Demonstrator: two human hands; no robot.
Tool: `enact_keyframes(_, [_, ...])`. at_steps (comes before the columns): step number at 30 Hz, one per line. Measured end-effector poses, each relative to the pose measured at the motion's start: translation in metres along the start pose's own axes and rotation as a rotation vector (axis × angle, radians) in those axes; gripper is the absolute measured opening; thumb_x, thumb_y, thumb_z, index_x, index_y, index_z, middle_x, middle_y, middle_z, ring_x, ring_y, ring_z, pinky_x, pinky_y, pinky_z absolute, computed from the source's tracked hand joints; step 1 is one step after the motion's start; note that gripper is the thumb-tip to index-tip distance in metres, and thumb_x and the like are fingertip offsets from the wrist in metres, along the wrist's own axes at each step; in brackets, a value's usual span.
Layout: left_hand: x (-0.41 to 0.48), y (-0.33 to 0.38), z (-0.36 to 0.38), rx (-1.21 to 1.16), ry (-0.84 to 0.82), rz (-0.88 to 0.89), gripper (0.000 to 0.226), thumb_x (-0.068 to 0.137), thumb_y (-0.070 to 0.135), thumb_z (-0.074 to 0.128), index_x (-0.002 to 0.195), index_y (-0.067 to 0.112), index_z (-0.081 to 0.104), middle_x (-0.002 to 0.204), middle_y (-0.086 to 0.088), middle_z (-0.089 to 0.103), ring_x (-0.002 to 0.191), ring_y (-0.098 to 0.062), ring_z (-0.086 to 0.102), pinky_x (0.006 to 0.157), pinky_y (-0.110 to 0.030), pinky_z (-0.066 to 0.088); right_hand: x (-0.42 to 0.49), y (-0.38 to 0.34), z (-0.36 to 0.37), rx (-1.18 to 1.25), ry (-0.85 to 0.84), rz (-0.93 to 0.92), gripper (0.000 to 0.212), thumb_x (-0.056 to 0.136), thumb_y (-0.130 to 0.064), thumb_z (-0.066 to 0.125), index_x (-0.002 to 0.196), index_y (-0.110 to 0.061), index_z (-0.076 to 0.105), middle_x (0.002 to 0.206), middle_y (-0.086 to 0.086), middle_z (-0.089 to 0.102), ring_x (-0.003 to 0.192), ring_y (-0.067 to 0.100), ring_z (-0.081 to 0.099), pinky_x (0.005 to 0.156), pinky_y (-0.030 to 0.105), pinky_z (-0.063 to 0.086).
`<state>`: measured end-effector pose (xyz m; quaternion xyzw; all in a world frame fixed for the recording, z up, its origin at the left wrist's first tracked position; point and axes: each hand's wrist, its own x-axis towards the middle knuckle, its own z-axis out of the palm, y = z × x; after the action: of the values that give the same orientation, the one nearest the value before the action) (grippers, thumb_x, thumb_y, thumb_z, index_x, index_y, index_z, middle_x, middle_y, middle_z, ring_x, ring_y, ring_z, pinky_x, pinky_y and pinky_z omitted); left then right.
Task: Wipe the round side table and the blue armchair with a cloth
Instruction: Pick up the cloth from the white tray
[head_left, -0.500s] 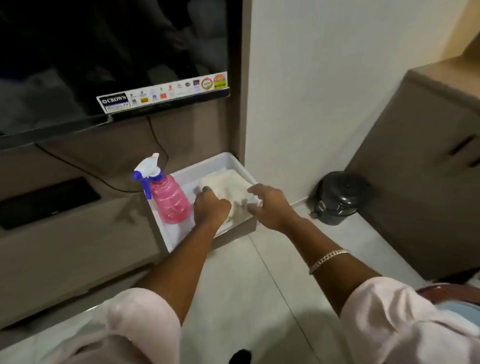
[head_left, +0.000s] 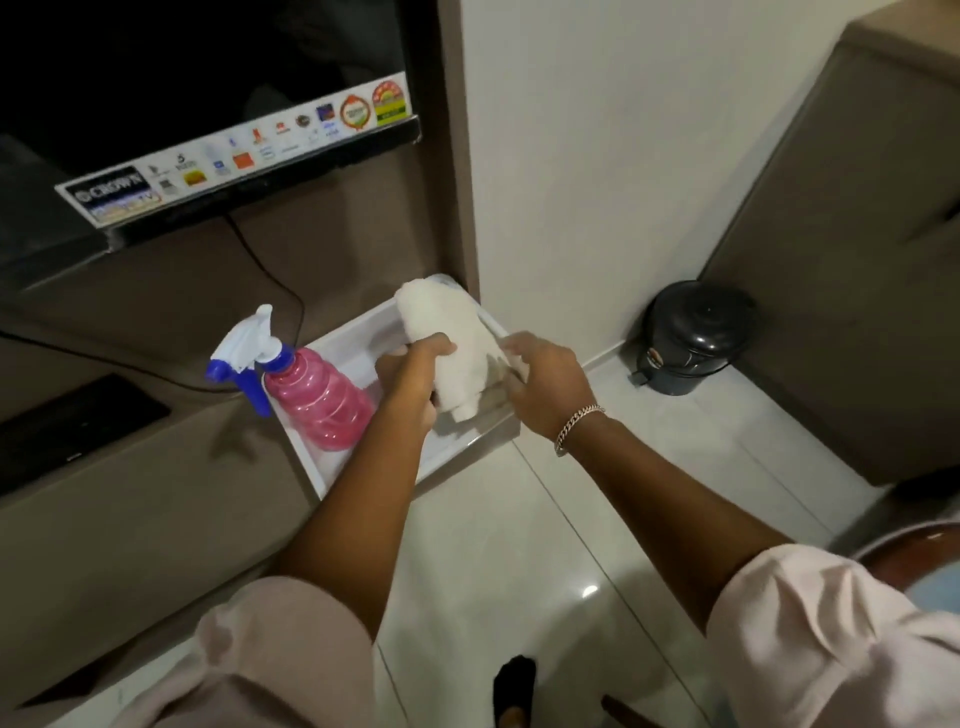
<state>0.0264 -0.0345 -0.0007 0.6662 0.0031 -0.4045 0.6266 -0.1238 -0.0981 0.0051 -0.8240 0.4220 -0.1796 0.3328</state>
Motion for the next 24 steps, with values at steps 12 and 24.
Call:
enact_keyframes(12, [-0.178, -0.024, 0.085, -0.09, -0.805, 0.09, 0.042, 0.067, -0.004, 0.052, 0.083, 0.02, 0.083, 0.094, -0.002, 0.082, 0.089, -0.02, 0.078, 0.071, -0.041, 0.064, -0.147, 0.054, -0.173, 1.109, 0.036, 0.333, 0.031, 0.081, -0.019, 0.074, 0.106, 0.0, 0.069, 0.103, 0.017, 0.073, 0.096, 0.034, 0.07, 0.086, 0.045, 0.058])
enact_keyframes(24, [-0.432, -0.248, 0.225, 0.305, -1.067, -0.005, 0.038, 0.076, -0.001, 0.055, 0.108, 0.012, 0.07, 0.106, -0.012, 0.078, 0.097, -0.031, 0.074, 0.081, -0.046, 0.061, -0.485, 0.206, -0.289, 0.965, 0.797, 0.563, 0.024, 0.072, -0.003, 0.083, 0.091, -0.014, 0.072, 0.093, 0.008, 0.077, 0.081, 0.02, 0.072, 0.076, 0.032, 0.062])
